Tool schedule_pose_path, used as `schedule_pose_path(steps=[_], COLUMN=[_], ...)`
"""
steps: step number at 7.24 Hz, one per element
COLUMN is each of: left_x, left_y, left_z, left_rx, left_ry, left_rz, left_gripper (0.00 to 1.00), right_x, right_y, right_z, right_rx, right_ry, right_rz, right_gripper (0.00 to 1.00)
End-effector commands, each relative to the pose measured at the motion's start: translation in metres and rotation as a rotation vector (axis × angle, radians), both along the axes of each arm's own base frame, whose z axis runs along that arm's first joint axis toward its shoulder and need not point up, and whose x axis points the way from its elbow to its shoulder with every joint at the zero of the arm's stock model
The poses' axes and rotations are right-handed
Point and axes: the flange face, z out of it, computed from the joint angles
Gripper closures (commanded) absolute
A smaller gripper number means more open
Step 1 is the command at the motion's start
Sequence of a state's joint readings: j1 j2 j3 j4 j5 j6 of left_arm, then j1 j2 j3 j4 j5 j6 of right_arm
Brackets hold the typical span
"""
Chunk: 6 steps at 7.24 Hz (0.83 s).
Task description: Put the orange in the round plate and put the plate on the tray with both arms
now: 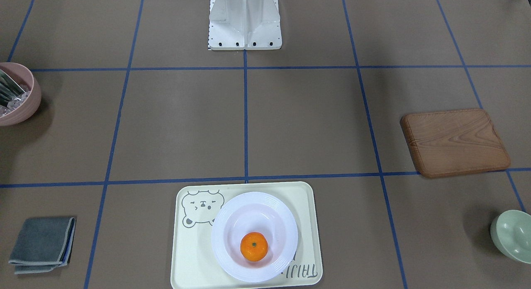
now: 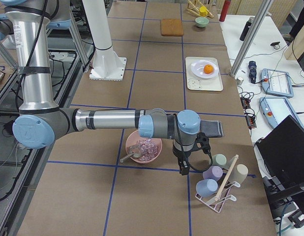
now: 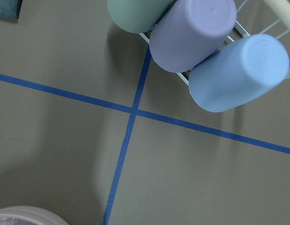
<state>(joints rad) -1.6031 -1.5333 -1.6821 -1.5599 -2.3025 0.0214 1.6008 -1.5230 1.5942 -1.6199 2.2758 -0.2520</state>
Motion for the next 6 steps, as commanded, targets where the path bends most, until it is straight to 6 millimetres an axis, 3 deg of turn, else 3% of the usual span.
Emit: schedule_pose_path(steps=[1,4,6], left_x=[0.000,0.000,0.001], left_y=[0.000,0.000,0.001], left_z=[0.000,0.002,0.000], left_rx=[-0.001,-0.002,-0.002], left_ry=[0.003,0.005,0.008], left_rz=[-0.001,-0.002,0.002], left_gripper=[0.02,0.02,0.02], right_x=[-0.001,-0.003,-0.003], right_y=[-0.001,-0.001,-0.002], right_z=[-0.016,-0.040,-0.042], right_rx=[0.034,0.075,0.080], right_ry=[-0.007,-0.026,-0.029], right_rz=[-0.002,-0.001,-0.001], right_gripper=[0.00,0.00,0.00])
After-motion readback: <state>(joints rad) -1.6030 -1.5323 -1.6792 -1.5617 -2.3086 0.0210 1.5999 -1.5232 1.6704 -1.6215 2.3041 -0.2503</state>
